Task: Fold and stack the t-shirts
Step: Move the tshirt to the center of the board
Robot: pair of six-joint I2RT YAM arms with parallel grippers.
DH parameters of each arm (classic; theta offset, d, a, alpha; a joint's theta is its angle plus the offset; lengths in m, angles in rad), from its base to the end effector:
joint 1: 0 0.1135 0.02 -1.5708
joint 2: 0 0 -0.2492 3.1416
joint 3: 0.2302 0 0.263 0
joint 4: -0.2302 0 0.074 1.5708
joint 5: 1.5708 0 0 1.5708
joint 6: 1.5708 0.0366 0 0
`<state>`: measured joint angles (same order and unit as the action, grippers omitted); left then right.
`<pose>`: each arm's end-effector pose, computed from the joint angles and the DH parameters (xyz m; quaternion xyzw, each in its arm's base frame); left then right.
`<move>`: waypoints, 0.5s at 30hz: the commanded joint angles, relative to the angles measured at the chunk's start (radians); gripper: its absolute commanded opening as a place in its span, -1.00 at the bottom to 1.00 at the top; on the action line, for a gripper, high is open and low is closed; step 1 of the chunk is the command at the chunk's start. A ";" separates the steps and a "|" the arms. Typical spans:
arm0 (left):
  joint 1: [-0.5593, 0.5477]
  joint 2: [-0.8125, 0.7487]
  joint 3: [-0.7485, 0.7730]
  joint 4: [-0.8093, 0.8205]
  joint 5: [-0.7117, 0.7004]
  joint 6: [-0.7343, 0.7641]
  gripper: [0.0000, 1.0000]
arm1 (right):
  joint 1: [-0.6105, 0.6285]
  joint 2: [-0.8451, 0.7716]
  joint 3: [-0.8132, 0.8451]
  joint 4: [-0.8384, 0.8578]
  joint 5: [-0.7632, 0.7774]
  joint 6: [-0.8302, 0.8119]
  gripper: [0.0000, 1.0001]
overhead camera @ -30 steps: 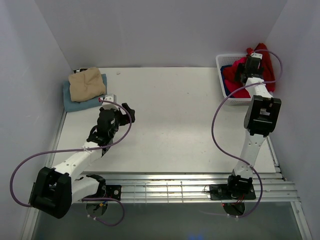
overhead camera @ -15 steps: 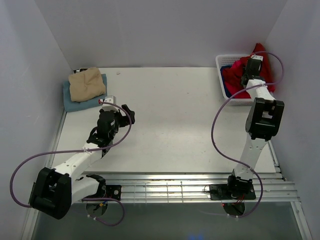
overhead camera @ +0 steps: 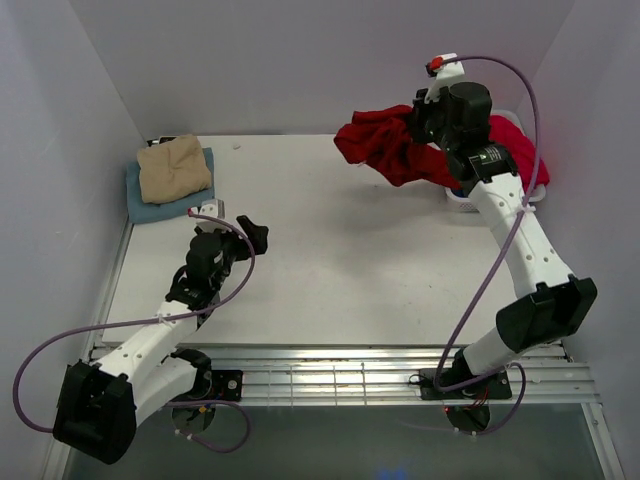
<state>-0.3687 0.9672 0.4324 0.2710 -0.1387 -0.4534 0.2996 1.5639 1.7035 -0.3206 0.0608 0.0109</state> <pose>0.2219 -0.0803 0.2110 -0.0756 0.7896 -0.1919 0.5780 0.3563 0.1077 0.4379 -0.0912 0.7626 0.0759 0.6359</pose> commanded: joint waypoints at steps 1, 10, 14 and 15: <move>-0.001 -0.068 -0.012 -0.035 -0.009 -0.024 0.92 | 0.032 -0.096 -0.045 0.027 -0.174 0.066 -0.84; -0.001 -0.183 -0.012 -0.136 -0.075 -0.068 0.91 | 0.081 -0.222 -0.392 0.049 -0.157 0.165 -0.85; -0.001 -0.208 -0.009 -0.145 -0.094 -0.077 0.91 | 0.180 -0.203 -0.461 0.061 -0.156 0.175 -0.85; -0.001 -0.211 -0.008 -0.150 -0.094 -0.079 0.91 | 0.206 -0.197 -0.455 0.066 -0.161 0.178 -0.85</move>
<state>-0.3687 0.7799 0.4191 0.1513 -0.2070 -0.5163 0.4263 1.3724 1.2377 -0.3126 -0.0761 0.1600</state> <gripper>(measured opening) 0.955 0.118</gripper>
